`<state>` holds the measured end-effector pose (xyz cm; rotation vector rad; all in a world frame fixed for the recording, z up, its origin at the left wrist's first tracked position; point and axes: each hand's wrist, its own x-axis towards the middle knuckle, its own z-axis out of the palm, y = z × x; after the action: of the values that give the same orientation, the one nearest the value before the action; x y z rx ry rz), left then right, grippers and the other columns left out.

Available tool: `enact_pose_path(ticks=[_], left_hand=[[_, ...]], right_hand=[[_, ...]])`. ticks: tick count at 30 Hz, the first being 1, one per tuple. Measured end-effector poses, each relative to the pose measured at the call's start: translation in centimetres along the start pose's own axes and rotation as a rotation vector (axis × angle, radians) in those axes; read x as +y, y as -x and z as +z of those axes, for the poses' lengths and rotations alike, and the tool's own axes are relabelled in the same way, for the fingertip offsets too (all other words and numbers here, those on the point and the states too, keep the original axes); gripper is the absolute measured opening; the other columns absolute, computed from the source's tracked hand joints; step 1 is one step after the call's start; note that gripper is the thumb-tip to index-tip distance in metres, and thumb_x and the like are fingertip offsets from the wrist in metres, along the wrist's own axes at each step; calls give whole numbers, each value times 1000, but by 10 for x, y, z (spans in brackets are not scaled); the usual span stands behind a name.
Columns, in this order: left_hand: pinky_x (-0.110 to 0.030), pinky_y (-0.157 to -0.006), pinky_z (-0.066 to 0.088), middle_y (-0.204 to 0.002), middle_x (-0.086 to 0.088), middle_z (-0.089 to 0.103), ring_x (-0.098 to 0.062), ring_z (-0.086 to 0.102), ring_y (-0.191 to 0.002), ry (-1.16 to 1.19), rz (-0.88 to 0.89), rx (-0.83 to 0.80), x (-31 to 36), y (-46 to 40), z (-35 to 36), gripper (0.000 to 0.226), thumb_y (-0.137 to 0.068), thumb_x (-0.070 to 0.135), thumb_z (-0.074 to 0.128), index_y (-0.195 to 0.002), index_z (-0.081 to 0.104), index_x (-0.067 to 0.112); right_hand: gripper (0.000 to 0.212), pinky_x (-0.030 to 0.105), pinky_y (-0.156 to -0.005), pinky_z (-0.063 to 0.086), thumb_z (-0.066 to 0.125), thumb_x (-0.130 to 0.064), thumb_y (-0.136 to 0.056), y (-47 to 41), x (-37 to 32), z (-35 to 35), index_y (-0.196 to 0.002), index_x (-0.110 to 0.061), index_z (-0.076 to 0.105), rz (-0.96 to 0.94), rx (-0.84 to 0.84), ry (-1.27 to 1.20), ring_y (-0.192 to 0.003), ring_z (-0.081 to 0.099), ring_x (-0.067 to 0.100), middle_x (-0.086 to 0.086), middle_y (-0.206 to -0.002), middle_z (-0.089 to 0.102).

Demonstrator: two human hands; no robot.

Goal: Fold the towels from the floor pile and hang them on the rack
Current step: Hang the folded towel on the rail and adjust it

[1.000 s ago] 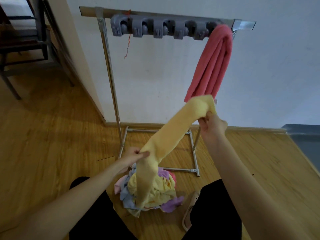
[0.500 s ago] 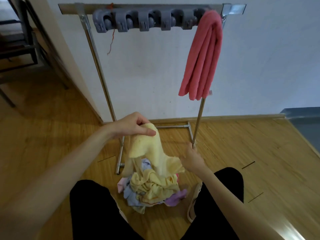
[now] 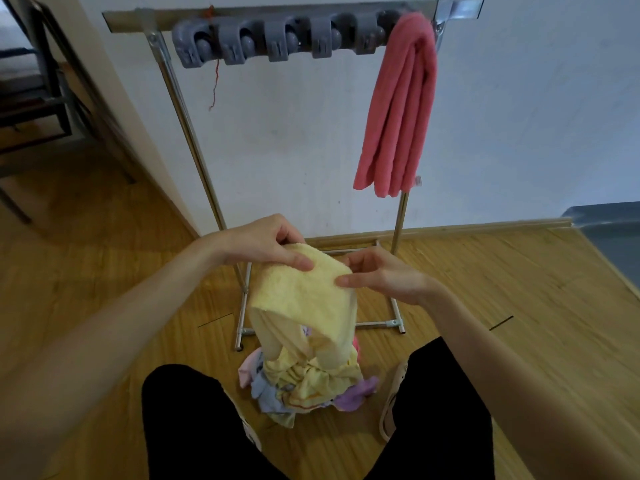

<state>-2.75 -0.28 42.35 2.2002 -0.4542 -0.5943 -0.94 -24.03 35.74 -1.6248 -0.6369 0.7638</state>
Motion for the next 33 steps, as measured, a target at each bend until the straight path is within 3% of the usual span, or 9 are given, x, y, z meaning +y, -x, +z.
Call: enact_pose_path(ticks=[4,8,13,16,20,24,26,28,33], left_hand=[[-22,-65,50,-84,-3,72,-18,68,-78,2,43,38,3,1,-9,26,-78,33,71,-94,72,13],[-23,-67,53,-99,-1,70,-20,68,-90,109,85,-24,16,0,-26,34,-84,26,70,-114,56,18],[-20,-76,46,-92,21,66,1,59,-86,-325,104,-99,40,-18,-52,13,-82,28,67,-93,72,27],[-34,-93,48,-106,18,68,-4,60,-102,-425,74,3,46,-32,-70,17,-85,22,69,-100,73,29],[-16,-75,42,-103,15,60,-2,54,-90,-526,77,255,67,-51,-92,24,-86,21,68,-110,69,26],[-23,-77,36,-108,5,58,-10,49,-94,-669,87,530,87,-75,-114,35,-83,23,69,-117,65,24],[-27,-77,41,-112,2,62,-15,54,-97,-713,106,610,96,-86,-125,41,-79,19,69,-119,65,23],[-31,-72,48,-106,-1,67,-18,59,-91,-731,134,688,103,-97,-135,45,-76,12,65,-119,65,24],[-33,-76,45,-104,-14,62,-31,57,-99,-858,226,879,129,-127,-160,40,-76,6,57,-114,64,13]], right_hand=[[14,20,-63,47,65,-16,-87,15,-22,-24,-89,-3,60,-15,34,42,-75,59,14,5,-83,61],[17,23,-61,43,67,-15,-87,15,-34,-52,-87,-1,57,-80,223,151,-69,56,14,5,-75,59],[23,32,-58,33,65,-10,-87,8,-69,-87,-90,-5,42,-251,355,303,-64,38,21,8,-71,38],[16,22,-55,32,60,-3,-91,5,-95,-105,-91,-5,45,-286,277,424,-59,36,15,9,-65,38],[20,9,-64,37,54,5,-90,-5,-123,-120,-93,-9,68,-253,206,739,-61,51,-3,-19,-67,61],[37,11,-59,39,48,6,-89,-28,-148,-131,-103,-18,71,-178,275,955,-55,51,-3,-26,-55,58],[36,12,-64,44,48,4,-88,-41,-158,-133,-112,-14,69,-207,422,998,-68,57,1,-20,-80,69],[37,13,-62,38,50,-1,-89,-51,-167,-136,-121,-12,64,-225,590,1028,-80,55,15,4,-106,68],[41,7,-71,24,57,-1,-82,-75,-183,-153,-122,-7,60,-357,913,1032,-106,50,26,14,-121,56]])
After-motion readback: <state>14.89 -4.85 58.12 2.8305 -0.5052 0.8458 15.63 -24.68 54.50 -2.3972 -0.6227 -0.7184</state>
